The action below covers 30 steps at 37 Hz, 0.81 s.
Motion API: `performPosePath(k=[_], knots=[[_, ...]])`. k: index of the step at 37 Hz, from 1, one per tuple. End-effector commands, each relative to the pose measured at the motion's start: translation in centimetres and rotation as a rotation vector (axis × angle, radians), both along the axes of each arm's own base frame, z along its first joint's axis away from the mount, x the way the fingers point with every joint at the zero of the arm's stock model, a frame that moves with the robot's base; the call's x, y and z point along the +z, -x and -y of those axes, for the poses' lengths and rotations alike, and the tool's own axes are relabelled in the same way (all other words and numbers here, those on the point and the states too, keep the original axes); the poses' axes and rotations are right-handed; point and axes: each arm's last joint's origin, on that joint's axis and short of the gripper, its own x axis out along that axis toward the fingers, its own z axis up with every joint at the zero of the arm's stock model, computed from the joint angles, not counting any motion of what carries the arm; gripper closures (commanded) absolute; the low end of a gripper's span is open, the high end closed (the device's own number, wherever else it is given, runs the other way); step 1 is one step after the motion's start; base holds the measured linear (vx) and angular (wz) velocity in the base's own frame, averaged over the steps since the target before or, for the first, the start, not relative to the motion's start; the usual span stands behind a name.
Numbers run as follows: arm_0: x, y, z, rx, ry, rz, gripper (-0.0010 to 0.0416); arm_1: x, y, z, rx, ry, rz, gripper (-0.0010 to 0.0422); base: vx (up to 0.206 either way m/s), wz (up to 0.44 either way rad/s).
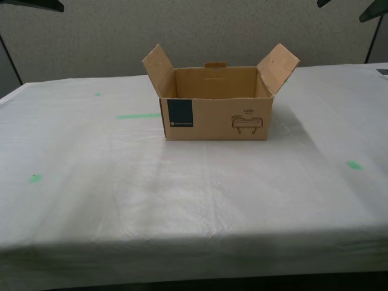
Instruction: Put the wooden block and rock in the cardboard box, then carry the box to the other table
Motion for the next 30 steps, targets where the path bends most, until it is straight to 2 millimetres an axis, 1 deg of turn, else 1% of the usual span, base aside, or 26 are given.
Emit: performPosePath(k=[1, 30], knots=[[0.02, -0.01, 0.01, -0.001, 0.003, 0.003, 0.0019, 0.05, 0.00, 0.01, -0.001, -0.002, 0.004, 0.0021, 0.000, 0.000], [0.02, -0.01, 0.01, -0.001, 0.002, 0.003, 0.0018, 0.05, 0.00, 0.01, -0.001, -0.002, 0.004, 0.0021, 0.000, 0.000]])
